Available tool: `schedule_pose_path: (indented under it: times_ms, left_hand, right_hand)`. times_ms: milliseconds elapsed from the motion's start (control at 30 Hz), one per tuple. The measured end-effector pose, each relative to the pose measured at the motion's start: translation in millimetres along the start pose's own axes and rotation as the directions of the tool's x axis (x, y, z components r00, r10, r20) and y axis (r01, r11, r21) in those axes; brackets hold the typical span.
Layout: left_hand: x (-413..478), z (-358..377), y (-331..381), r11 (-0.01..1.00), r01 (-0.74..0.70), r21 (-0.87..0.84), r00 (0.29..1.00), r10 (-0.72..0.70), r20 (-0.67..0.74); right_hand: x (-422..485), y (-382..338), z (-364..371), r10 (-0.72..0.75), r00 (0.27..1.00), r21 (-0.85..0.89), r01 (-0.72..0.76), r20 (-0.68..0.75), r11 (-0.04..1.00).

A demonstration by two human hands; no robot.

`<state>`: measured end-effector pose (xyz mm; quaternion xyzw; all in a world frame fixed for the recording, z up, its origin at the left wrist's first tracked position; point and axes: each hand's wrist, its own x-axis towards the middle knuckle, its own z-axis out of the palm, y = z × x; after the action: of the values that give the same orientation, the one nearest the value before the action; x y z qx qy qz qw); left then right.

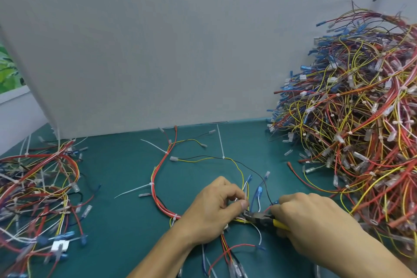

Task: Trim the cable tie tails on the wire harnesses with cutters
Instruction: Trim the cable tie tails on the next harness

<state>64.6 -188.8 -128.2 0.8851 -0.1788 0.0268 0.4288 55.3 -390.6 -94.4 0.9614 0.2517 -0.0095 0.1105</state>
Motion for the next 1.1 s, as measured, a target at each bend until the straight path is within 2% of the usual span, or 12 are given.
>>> schedule_pose_path:
  times_ms: [133, 267, 367, 467, 633, 800, 900, 1000, 1067, 1100]
  left_hand:
    - [1, -1, -2, 0.999, 0.001, -0.053, 0.999, -0.003, -0.033]
    - [1, -1, -6, 0.982, 0.041, -0.185, 0.987, -0.069, -0.148]
    - [1, -4, -7, 0.888, 0.083, -0.453, 0.953, -0.204, -0.226]
    - [3, -11, -5, 0.762, 0.028, -0.647, 0.922, -0.269, -0.278]
    - [3, -27, 1, 0.653, 0.015, -0.758, 0.916, -0.313, -0.251]
    - [0, -48, 8, 0.575, 0.098, -0.812, 0.921, -0.362, -0.145]
    - [-2, -50, 12, 0.643, 0.163, -0.748, 0.919, -0.376, -0.122]
    - [-11, -53, 13, 0.746, 0.163, -0.646, 0.936, -0.324, -0.139]
    - [-22, -54, 10, 0.858, 0.081, -0.507, 0.965, -0.195, -0.176]
    - [-29, -54, 7, 0.925, 0.026, -0.378, 0.977, -0.104, -0.187]
  right_hand:
    - [3, -1, 2, 0.002, 1.0, -0.01, -0.002, 0.014, 1.0]
    - [5, -2, 3, 0.019, 1.0, 0.002, -0.019, 0.012, 1.0]
    - [3, -2, 1, 0.039, 0.999, 0.024, -0.04, 0.01, 0.999]
    - [-1, 1, -5, 0.052, 0.999, 0.065, -0.052, -0.002, 0.997]
    - [-9, 10, -18, 0.068, 0.995, 0.146, -0.057, -0.071, 0.988]
    - [-11, 10, -24, 0.033, 0.991, 0.229, -0.002, -0.129, 0.973]
    - [-9, 4, -27, -0.001, 0.99, 0.205, 0.03, -0.144, 0.978]
    - [-6, -3, -31, -0.06, 0.979, 0.074, 0.076, -0.195, 0.994]
    - [-4, -6, -34, -0.092, 0.978, 0.042, 0.101, -0.186, 0.994]
    - [-3, -7, -35, -0.098, 0.981, 0.05, 0.108, -0.17, 0.993]
